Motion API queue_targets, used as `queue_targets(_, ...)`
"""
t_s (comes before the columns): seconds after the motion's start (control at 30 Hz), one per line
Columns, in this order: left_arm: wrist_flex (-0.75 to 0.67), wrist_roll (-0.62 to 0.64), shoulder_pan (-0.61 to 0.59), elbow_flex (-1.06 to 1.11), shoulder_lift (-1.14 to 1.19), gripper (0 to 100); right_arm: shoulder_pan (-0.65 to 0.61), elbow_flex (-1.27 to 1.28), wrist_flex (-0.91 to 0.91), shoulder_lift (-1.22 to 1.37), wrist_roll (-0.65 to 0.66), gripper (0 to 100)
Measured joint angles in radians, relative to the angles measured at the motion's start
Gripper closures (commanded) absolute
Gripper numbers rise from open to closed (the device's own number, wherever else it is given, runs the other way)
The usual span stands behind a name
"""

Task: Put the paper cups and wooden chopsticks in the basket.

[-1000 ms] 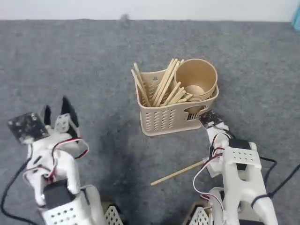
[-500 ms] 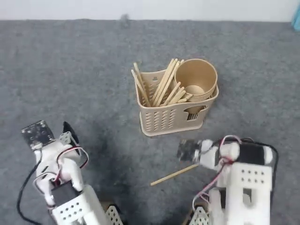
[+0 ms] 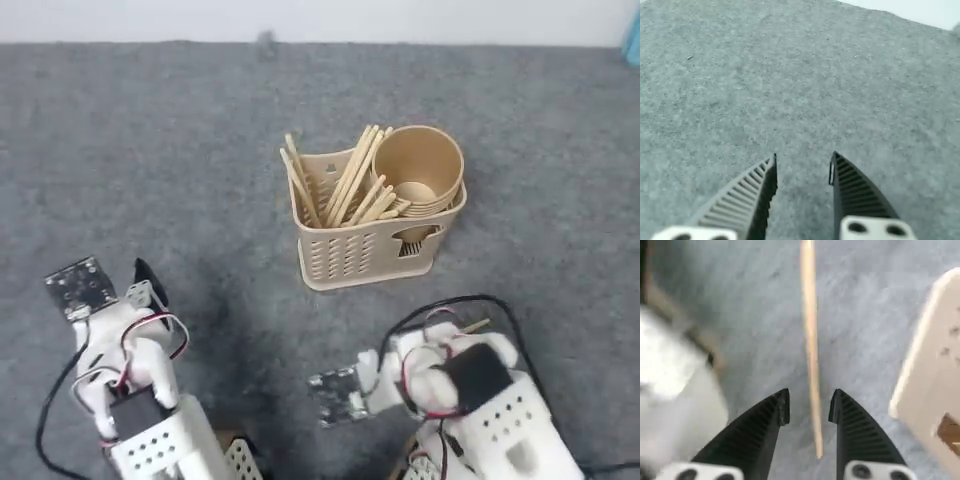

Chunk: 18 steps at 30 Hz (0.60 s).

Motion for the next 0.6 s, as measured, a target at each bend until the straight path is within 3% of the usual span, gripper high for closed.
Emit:
queue_targets(0.27, 0.000, 0.000, 0.002, 0.000, 0.000, 83, -0.187, 0.203, -0.359, 0.002, -0.462, 84.2)
queue_targets(0.6, 0.000, -0.002, 0.003, 0.000, 0.000, 83, -0.278, 0.302, -0.512, 0.021, -0.569, 84.0)
